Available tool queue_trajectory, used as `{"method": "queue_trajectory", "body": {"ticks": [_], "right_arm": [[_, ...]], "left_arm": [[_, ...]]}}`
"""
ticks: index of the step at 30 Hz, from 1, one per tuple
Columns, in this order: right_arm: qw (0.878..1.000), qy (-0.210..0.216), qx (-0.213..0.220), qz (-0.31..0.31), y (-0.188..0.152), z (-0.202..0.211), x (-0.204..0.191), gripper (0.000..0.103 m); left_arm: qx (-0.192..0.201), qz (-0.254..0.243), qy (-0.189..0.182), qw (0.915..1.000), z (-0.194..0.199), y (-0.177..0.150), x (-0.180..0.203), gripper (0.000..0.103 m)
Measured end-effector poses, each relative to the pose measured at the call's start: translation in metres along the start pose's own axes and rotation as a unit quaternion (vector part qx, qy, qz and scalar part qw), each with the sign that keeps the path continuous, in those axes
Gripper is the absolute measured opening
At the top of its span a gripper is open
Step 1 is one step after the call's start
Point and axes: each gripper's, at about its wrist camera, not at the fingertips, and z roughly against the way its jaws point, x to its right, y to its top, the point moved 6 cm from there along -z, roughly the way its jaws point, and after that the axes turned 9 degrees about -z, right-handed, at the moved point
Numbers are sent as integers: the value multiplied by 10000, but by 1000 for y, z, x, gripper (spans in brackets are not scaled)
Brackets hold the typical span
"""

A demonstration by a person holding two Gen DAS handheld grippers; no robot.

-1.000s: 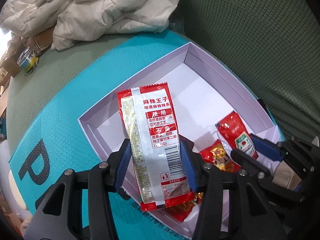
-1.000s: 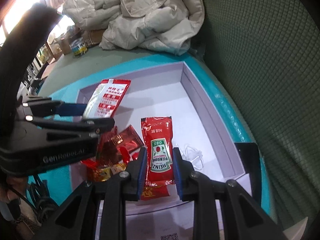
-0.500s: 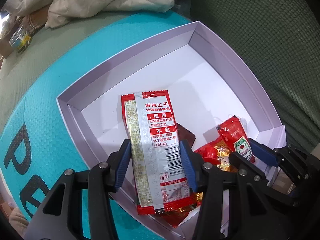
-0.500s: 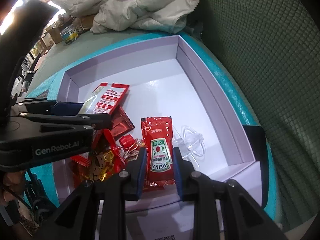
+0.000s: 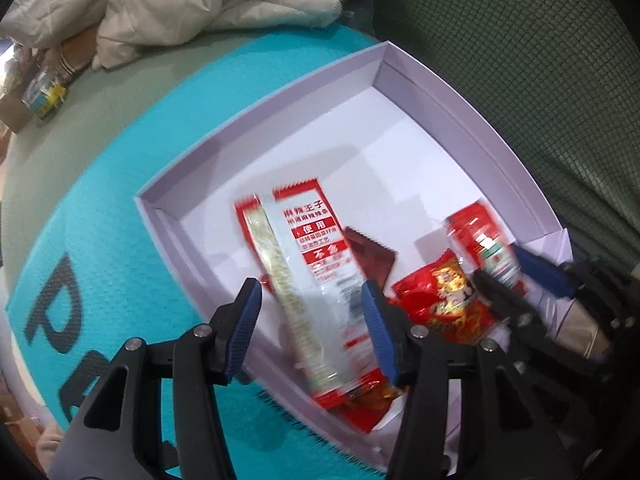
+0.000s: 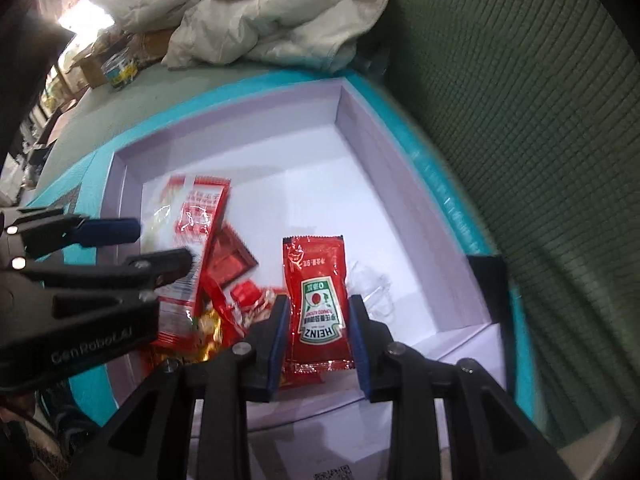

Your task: Organize objects

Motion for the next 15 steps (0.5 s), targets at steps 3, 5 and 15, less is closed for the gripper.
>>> {"method": "queue_trajectory", "body": {"ticks": [3, 5, 15], "right_arm": [[9994, -222, 274, 25, 6, 19, -3, 32], [9991, -219, 357, -22, 9, 28, -4, 38], [9977, -333, 589, 3, 18, 73, -23, 43]], "left_arm": [[110, 75, -33, 9999, 9, 1, -8, 51], [181, 115, -92, 9997, 16, 1, -13, 51], [589, -103, 98, 9982, 60, 6, -35, 58]]}}
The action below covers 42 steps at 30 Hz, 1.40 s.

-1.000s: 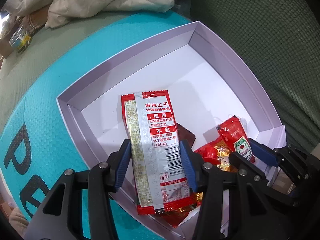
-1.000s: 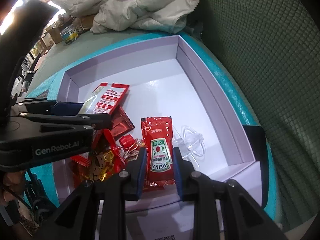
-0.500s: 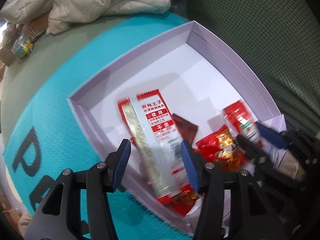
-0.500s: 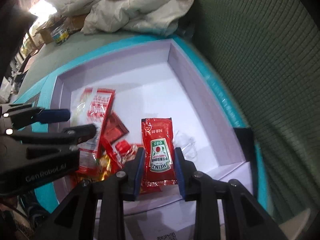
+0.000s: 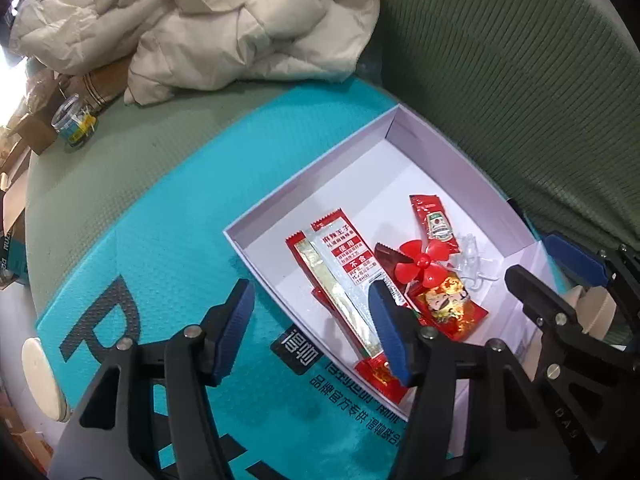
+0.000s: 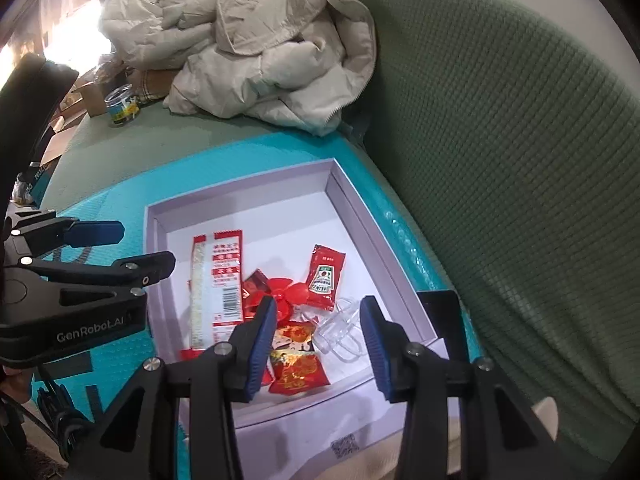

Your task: Organize objects

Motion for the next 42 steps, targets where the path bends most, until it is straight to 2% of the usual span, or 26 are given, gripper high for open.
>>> {"method": "queue_trajectory", "body": {"ticks": [4, 6, 8, 11, 16, 19, 26, 33, 37, 42], "right_arm": [[9999, -71, 110, 88, 5, 19, -10, 46], [9995, -169, 228, 143, 7, 31, -13, 53], [9991, -194, 325, 183, 9, 41, -16, 55], [9986, -145, 451, 239, 12, 60, -23, 58], [9975, -65, 653, 254, 15, 88, -32, 65], [9978, -16, 632, 206, 14, 100, -35, 67], [9982, -20, 563, 199, 2, 125, -37, 71], [9980, -18, 574, 250, -7, 148, -38, 75], [9967, -151, 744, 277, -17, 162, -38, 75], [9974, -264, 642, 189, -37, 164, -34, 75]], "left_arm": [[114, -101, 237, 9996, 20, 0, -7, 59], [211, -96, 284, 9993, 33, -1, -11, 60], [277, -36, 319, 9991, 44, -3, -16, 61], [368, 178, 211, 9989, 63, -7, -24, 68], [590, 241, 439, 9970, 95, -12, -32, 74], [666, 365, 439, 9961, 113, -17, -36, 74], [921, 273, 595, 9936, 151, -28, -32, 74], [1047, 344, 707, 9914, 172, -45, -28, 74], [1044, 458, 751, 9906, 177, -58, -26, 74], [1000, 419, 748, 9913, 178, -75, -19, 74]]}}
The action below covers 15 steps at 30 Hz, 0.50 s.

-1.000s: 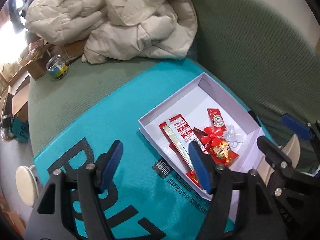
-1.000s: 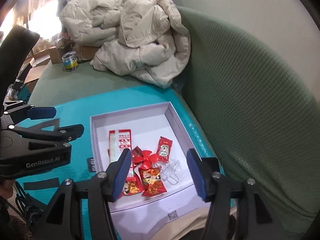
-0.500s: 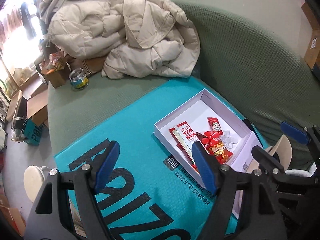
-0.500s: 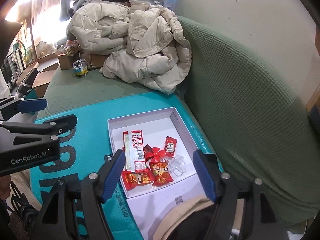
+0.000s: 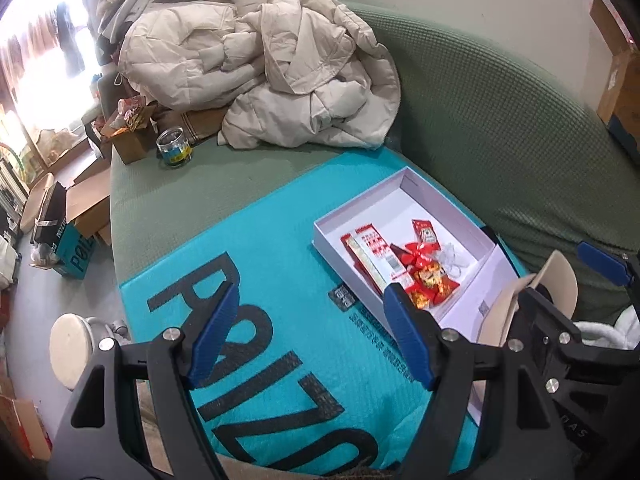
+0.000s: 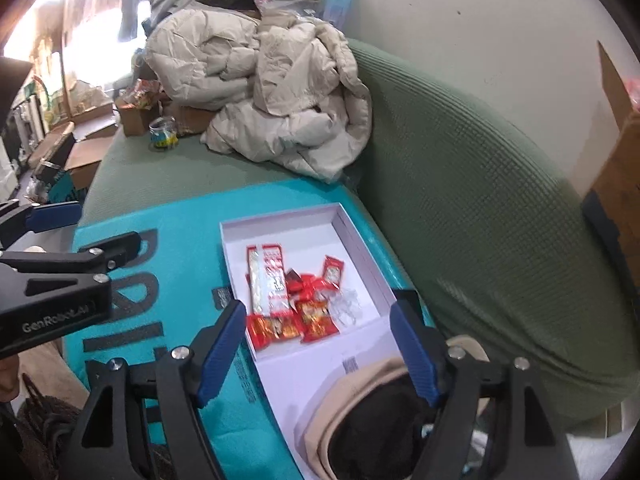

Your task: Organize objects

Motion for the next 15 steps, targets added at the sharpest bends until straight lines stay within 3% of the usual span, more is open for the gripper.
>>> {"method": "queue_trajectory", "body": {"ticks": [9, 15], "right_arm": [[9988, 157, -419, -174, -38, -16, 8, 75], [9980, 293, -534, -172, -45, -24, 12, 75]], "left_arm": [[-223, 18, -21, 9997, -5, -29, 15, 74], [-215, -69, -42, 9997, -4, -35, 28, 74]]}}
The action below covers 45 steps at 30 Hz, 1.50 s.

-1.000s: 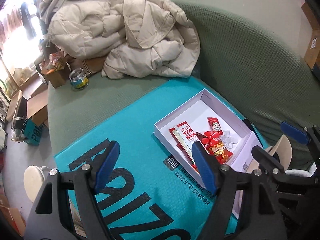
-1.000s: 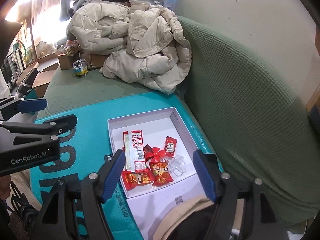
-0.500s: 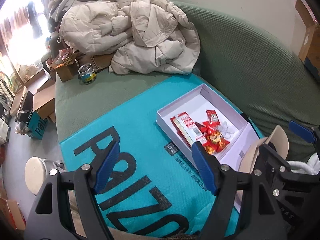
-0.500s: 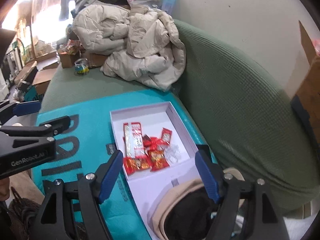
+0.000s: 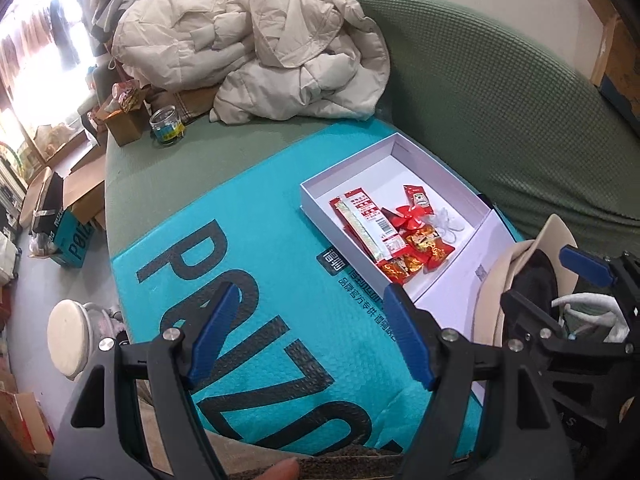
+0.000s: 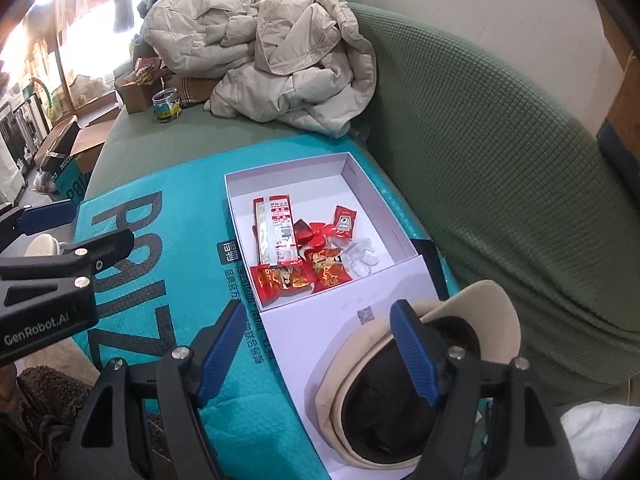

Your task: Organize objects

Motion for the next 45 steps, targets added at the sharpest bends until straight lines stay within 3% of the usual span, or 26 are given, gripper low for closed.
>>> {"method": "queue_trajectory", "body": {"ticks": [19, 45], "right_arm": [[10000, -24, -1, 91, -5, 1, -5, 75], [9998, -34, -122, 158, -10, -6, -6, 75]], "left_arm": [[-106, 177, 70, 9998, 0, -18, -2, 74], [-127, 40, 62, 9999, 0, -23, 6, 74]]}}
